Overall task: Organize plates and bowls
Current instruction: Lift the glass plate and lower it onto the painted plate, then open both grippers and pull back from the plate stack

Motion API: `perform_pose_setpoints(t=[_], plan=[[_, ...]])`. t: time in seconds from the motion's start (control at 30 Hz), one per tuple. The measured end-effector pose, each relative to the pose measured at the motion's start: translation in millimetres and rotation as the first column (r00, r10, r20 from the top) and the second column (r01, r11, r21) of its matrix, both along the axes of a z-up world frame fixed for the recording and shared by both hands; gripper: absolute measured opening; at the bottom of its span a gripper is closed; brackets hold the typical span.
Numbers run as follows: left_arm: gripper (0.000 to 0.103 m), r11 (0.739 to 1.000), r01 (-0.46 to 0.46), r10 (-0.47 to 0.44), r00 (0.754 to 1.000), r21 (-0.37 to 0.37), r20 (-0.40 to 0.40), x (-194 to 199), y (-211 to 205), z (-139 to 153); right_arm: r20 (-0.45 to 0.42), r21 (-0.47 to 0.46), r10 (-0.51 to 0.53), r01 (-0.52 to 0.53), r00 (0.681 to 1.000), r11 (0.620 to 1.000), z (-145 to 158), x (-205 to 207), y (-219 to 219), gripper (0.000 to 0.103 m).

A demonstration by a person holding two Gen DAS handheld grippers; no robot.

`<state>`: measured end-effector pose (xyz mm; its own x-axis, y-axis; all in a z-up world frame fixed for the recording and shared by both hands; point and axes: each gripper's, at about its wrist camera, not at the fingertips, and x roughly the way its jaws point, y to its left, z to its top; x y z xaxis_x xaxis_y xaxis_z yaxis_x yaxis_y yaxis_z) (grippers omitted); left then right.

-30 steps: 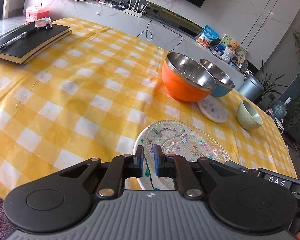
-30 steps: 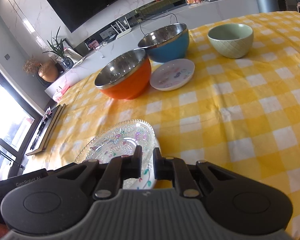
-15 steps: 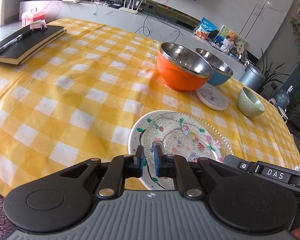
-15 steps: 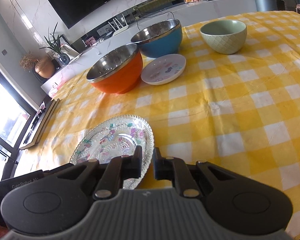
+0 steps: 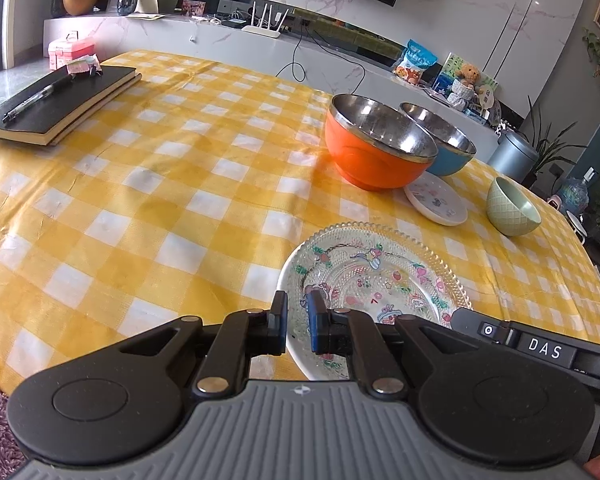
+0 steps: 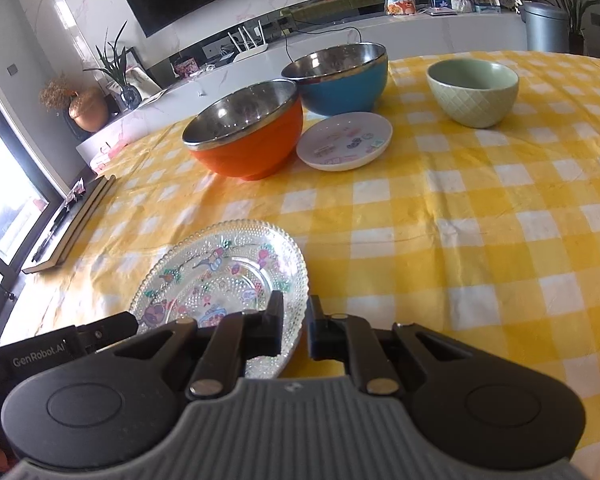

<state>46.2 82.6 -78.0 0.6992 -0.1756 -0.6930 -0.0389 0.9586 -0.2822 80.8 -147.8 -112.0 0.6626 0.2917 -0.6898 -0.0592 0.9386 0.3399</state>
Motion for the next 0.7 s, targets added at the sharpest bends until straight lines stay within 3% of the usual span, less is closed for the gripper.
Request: perform_pose_setpoints(t=[0.6,0.7], plan=[[0.012,0.998,0.015,-0.016,1.000,0.061,0.010,-2.7,-6.1,3.1,0.020,-0.087,0.038,-0.037,0.999,0.996,1.5,-4.2,9.6,0.010],[0.021,0.998,0.003,-0.004,1.000,0.060,0.020,-3.5,-3.7,4.5,0.021,-0.083,0.039,-0.038,0.999,0.996,1.9,-4.7,9.1,0.012]])
